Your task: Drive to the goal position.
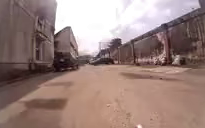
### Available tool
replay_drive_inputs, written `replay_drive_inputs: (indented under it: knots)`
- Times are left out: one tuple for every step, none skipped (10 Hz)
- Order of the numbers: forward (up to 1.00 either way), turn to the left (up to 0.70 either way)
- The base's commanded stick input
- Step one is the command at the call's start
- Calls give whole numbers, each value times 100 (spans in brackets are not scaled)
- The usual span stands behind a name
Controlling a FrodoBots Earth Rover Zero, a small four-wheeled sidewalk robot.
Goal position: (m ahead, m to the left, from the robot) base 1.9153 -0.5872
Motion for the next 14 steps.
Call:
replay_drive_inputs:
  knots:
    - [70, 5]
    - [70, 5]
    - [70, 5]
    - [70, 5]
    - [70, 5]
    - [70, 5]
    - [70, 5]
    - [70, 5]
    - [70, 5]
    - [70, 5]
    - [70, 5]
    - [70, 5]
    - [70, 5]
    - [70, 5]
